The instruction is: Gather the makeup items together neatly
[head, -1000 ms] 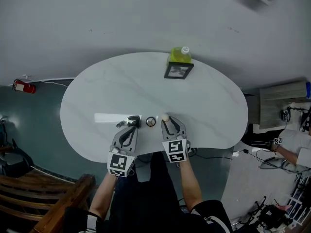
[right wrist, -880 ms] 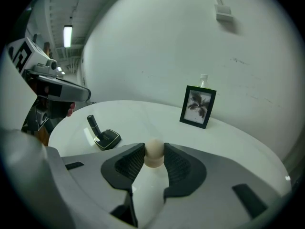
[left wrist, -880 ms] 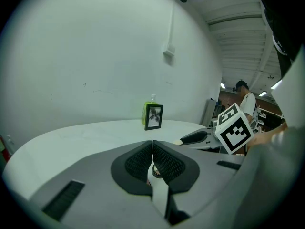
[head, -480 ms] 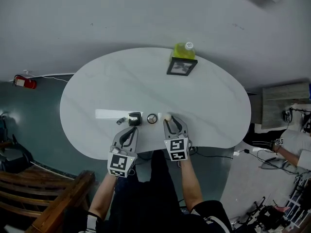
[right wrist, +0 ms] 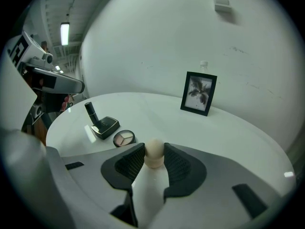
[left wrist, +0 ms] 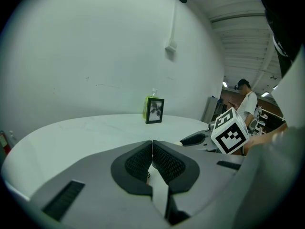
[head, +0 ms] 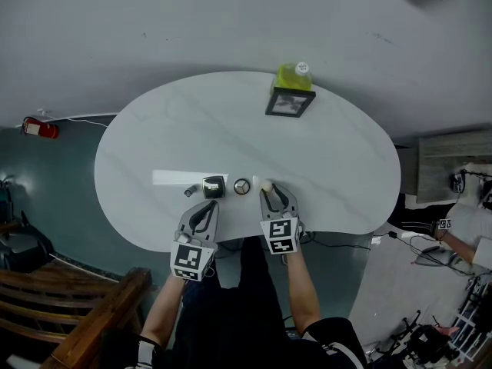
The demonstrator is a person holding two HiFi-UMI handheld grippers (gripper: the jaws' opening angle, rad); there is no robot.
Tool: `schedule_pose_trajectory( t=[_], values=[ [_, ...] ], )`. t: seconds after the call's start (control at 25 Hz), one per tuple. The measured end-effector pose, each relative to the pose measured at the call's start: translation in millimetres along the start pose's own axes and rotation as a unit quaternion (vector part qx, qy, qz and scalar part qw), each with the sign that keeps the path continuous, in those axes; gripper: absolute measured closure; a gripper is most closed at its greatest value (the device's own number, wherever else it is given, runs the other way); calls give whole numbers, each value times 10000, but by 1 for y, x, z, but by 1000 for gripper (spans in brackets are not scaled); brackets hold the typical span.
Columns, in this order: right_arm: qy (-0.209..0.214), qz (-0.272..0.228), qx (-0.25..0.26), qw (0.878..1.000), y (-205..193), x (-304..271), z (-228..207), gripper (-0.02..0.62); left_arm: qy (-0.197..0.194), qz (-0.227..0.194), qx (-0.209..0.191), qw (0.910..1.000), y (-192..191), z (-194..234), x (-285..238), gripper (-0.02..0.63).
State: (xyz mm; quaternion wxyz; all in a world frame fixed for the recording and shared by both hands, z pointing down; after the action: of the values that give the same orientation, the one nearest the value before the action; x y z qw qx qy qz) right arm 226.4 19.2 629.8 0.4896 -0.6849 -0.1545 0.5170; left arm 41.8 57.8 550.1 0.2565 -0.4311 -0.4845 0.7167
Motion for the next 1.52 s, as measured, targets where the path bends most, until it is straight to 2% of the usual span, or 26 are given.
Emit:
schedule_pose_trajectory(
  t=[0.64, 0.8, 1.0, 1.28, 1.52],
  values=[
    [-11, -70, -111, 9999, 0, -2, 2, 449, -14, 27, 17, 10000, -2, 0, -2, 586],
    [2, -74, -141, 9999, 0, -2, 2, 414, -3, 15, 6, 10000, -1, 1, -2, 586],
    [1, -52, -162, 9999, -2, 0, 3, 410, -6, -12, 12, 10000, -1, 0, 0, 586],
    [-47, -245, -58, 9997, 21, 9, 0, 410, -24, -85, -47, 9999, 10, 0, 3, 586],
    [-154, -643, -11, 9978, 55, 29, -4, 410, -9, -317, -193, 9993, 37, 0, 9, 586]
  ],
)
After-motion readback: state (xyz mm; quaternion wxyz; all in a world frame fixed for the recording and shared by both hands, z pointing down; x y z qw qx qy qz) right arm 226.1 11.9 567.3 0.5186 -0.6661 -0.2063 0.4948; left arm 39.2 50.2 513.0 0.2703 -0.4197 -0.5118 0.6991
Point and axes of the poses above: the fingertips, and each gripper's own axes: x backward along the fingers, z to its left, y out of its top, the point moved 6 cm from there along x, backward along the fingers, and after that the axes turned 8 degrees about -z, right-handed, at the moved point
